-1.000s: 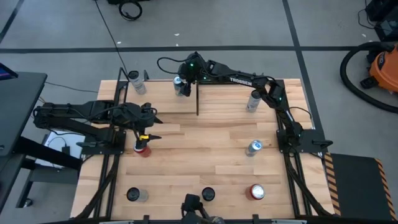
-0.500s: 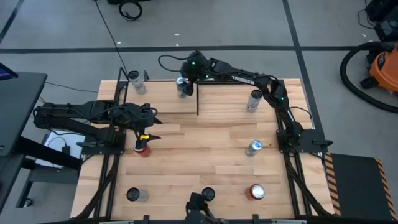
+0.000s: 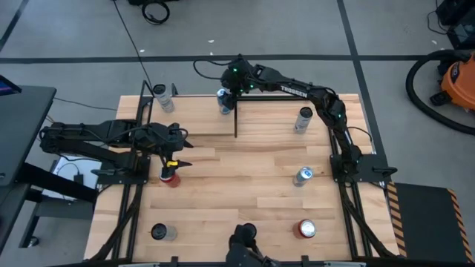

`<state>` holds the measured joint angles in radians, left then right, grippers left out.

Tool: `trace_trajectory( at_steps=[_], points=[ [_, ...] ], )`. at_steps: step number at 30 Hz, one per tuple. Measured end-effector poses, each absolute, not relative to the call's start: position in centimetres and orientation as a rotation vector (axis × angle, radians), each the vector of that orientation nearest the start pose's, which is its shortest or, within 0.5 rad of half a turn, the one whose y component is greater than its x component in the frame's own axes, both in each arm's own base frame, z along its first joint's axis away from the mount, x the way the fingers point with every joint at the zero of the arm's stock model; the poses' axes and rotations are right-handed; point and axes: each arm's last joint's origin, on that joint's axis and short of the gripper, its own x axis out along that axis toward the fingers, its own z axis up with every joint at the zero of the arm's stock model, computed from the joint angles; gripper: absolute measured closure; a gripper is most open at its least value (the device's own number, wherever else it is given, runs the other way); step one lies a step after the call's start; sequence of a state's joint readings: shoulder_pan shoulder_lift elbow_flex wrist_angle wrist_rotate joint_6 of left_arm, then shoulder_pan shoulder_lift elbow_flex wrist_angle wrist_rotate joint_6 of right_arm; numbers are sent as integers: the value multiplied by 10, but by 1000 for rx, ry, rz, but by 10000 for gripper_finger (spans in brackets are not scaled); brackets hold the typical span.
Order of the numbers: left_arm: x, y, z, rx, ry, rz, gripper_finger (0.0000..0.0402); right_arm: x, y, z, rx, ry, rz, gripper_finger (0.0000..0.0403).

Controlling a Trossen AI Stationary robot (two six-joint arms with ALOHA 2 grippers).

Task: Place canned beverage on shelf
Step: Put the blue soda can on the shelf

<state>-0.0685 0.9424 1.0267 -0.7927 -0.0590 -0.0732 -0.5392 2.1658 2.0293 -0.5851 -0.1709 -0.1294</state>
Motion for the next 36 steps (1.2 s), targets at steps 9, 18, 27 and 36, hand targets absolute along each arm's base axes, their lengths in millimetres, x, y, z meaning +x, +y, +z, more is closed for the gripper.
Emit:
trace_trajectory(
  at_steps=[9, 18, 27, 36],
  points=[
    [177, -10, 335, -27, 706, 17, 92, 423, -249, 282, 93, 717, -383, 141],
    [177, -10, 335, -27, 706, 17, 92, 423, -249, 281, 123, 719, -383, 139],
    [177, -10, 335, -27, 705, 17, 92, 424, -247, 281, 121, 725, -378, 137],
    [177, -11, 335, -27, 705, 17, 92, 424, -245, 278, 108, 743, -362, 121]
  ],
)
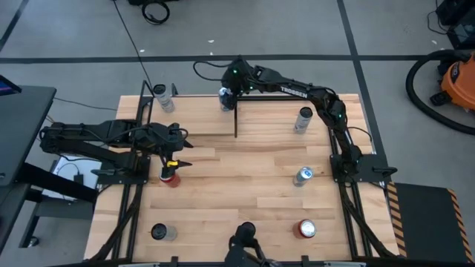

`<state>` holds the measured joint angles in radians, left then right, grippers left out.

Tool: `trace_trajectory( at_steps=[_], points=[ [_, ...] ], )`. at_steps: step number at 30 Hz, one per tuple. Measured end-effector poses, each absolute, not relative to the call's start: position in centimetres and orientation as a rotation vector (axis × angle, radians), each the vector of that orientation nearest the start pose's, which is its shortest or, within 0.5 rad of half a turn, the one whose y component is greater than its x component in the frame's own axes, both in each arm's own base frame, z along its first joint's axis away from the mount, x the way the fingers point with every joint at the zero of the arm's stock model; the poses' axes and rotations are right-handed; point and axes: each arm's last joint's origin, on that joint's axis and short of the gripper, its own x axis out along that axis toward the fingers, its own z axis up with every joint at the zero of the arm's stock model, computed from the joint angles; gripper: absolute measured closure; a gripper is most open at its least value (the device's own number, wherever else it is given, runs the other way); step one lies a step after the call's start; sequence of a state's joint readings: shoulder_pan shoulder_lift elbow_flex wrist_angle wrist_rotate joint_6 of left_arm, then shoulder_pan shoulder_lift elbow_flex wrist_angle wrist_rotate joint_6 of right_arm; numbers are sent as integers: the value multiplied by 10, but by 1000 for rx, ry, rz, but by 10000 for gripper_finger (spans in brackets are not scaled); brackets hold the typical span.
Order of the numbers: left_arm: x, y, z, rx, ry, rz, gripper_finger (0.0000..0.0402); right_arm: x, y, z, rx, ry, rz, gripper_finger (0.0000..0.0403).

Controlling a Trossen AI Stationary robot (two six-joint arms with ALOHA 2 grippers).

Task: Place canned beverage on shelf
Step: Put the blue soda can on the shelf, then put the red soda can on the shelf

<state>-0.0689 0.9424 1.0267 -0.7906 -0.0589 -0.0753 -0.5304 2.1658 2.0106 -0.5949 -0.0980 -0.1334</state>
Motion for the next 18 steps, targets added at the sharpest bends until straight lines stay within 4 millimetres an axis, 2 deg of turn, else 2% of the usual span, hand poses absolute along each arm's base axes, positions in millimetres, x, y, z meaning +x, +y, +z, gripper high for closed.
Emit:
trace_trajectory(
  at_steps=[11, 13, 18],
  points=[
    [177, -10, 335, -27, 704, 18, 92, 423, -245, 280, 108, 741, -359, 80],
    [177, -11, 335, -27, 704, 17, 92, 420, -243, 287, 109, 739, -360, 80],
    [177, -10, 335, -20, 708, 37, 92, 411, -235, 326, 105, 653, -335, 80]
  ],
)
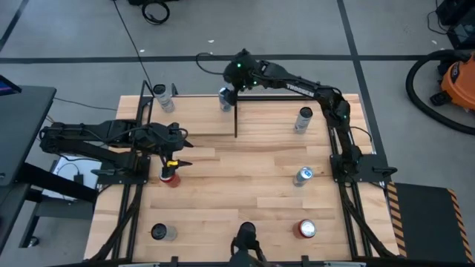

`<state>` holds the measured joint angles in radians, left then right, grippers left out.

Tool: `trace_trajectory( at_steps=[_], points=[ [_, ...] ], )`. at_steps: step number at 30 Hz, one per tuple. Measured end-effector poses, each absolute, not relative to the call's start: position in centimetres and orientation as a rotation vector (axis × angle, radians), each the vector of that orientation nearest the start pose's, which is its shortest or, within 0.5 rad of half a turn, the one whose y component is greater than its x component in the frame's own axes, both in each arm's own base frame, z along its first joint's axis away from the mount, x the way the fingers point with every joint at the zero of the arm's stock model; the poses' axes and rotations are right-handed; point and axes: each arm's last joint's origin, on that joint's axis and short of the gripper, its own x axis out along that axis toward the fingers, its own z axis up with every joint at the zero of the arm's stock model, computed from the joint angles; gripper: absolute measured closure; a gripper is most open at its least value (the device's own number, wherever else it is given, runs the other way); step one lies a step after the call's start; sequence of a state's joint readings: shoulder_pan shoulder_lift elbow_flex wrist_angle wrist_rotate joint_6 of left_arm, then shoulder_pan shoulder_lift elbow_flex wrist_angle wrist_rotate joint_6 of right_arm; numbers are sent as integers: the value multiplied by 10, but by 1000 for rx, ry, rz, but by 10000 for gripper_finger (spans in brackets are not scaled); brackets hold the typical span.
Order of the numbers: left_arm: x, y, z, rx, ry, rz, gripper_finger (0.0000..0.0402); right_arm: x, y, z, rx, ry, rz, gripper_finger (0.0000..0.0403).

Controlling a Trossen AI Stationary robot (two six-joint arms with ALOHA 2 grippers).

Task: Place canned beverage on shelf
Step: Put the red soda can on the shelf

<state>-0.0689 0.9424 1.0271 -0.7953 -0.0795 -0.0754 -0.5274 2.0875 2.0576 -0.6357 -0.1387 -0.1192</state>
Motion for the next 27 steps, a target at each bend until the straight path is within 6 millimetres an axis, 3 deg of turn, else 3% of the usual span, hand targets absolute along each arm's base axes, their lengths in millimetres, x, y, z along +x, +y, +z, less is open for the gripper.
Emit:
trace_trajectory(
  at_steps=[8, 14, 27],
  points=[
    [166, -8, 324, -124, 864, 122, 92, 384, -205, 371, 139, 635, -228, 80],
    [159, -8, 319, -231, 929, 207, 92, 371, -188, 385, 145, 674, -205, 80],
    [143, -7, 310, -483, 1080, 415, 92, 368, -176, 380, 162, 764, -176, 80]
  ],
)
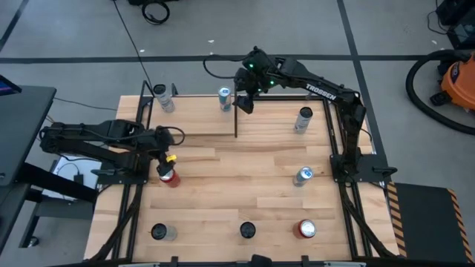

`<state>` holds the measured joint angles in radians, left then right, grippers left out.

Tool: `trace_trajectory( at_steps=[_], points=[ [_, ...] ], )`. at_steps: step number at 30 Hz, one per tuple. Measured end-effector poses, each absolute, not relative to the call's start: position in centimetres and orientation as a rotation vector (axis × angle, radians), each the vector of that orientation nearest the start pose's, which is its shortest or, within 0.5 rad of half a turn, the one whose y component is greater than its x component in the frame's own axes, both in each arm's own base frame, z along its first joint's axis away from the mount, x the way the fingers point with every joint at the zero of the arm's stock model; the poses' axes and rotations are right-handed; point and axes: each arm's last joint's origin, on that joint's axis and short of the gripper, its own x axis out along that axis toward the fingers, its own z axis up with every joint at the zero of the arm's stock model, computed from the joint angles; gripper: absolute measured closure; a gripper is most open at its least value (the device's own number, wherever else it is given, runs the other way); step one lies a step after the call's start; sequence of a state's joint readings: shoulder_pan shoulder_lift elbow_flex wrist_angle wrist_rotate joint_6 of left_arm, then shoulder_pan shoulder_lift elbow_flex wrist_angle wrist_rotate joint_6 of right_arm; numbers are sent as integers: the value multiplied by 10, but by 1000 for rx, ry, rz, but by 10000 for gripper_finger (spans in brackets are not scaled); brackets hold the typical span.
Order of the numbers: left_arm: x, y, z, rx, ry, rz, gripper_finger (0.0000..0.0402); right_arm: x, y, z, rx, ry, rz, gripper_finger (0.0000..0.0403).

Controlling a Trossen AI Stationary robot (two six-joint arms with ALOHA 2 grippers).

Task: Place canned beverage on shelf
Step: Put the red soda can on the shelf

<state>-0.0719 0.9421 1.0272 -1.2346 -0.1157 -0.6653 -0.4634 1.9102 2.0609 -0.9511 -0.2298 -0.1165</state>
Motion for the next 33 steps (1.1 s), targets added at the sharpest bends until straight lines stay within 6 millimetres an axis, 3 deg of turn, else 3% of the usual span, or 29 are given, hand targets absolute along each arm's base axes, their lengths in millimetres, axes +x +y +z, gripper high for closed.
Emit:
trace_trajectory(
  at_steps=[4, 13, 33],
  points=[
    [139, -8, 306, -507, 1120, 457, 92, 367, -176, 379, 171, 773, -178, 80],
    [136, -19, 271, -529, 1218, 505, 92, 367, -175, 378, 172, 791, -171, 80],
    [139, -41, 270, -571, 1160, 421, 92, 367, -175, 378, 159, 788, -168, 80]
  ],
)
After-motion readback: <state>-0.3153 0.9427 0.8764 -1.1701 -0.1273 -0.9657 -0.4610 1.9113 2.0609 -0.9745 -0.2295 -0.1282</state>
